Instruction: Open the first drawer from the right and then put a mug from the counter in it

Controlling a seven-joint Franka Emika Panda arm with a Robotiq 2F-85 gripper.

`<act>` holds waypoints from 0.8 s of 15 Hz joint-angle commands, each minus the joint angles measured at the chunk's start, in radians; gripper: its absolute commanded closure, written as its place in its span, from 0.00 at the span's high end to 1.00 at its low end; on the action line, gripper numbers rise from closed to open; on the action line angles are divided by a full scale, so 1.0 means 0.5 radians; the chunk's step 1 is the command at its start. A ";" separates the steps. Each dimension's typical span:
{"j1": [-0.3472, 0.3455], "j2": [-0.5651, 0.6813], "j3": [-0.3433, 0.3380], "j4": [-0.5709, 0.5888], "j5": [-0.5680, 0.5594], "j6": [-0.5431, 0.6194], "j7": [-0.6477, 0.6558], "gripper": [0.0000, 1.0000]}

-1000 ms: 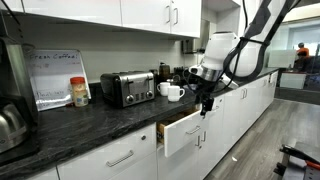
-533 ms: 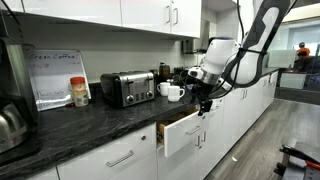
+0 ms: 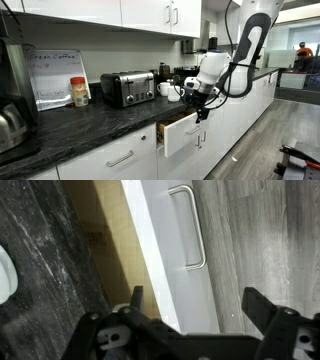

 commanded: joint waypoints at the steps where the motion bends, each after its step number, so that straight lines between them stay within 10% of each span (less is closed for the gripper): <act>1: -0.157 0.114 0.114 0.130 -0.087 -0.001 -0.192 1.00; 12: -0.579 0.340 0.495 0.314 -0.097 -0.118 -0.670 1.00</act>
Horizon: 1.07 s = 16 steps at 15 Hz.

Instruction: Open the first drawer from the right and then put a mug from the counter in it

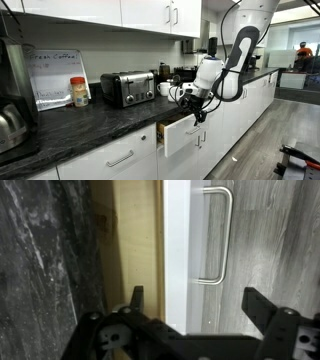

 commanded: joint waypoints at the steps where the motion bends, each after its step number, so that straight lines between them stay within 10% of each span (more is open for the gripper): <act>1: -0.187 0.080 0.169 0.079 -0.034 -0.104 -0.158 1.00; 11: -0.616 0.025 0.657 0.037 0.119 -0.652 -0.536 1.00; 16: -0.462 -0.095 0.560 -0.030 0.664 -0.747 -0.922 1.00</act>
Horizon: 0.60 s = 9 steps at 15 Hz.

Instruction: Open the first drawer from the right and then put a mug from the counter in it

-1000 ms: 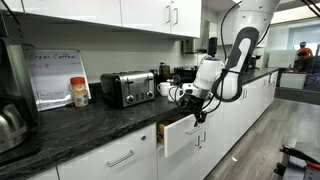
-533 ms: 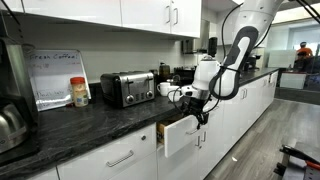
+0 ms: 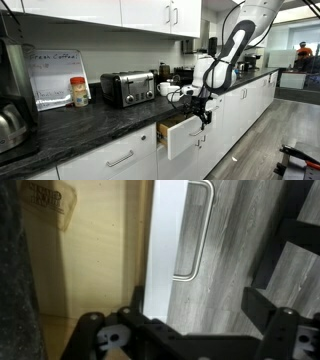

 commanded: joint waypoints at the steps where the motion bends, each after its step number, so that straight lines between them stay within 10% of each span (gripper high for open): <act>1: 0.056 -0.129 -0.026 -0.092 0.277 -0.109 -0.202 1.00; 9: 0.179 -0.348 -0.100 -0.270 0.642 -0.201 -0.277 1.00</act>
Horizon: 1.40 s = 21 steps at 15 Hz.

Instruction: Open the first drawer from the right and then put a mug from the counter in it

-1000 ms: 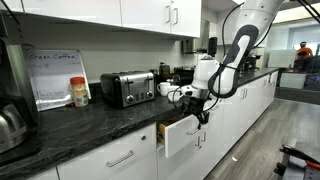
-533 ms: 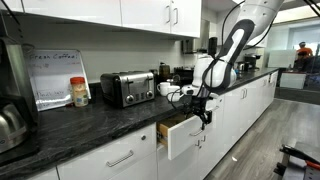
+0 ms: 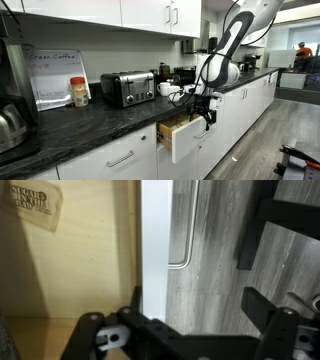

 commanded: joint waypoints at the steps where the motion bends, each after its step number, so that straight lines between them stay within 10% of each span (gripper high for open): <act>1: 0.091 -0.194 -0.070 -0.151 0.154 -0.070 -0.063 1.00; 21: 0.490 -0.491 -0.402 -0.209 0.377 -0.271 -0.167 1.00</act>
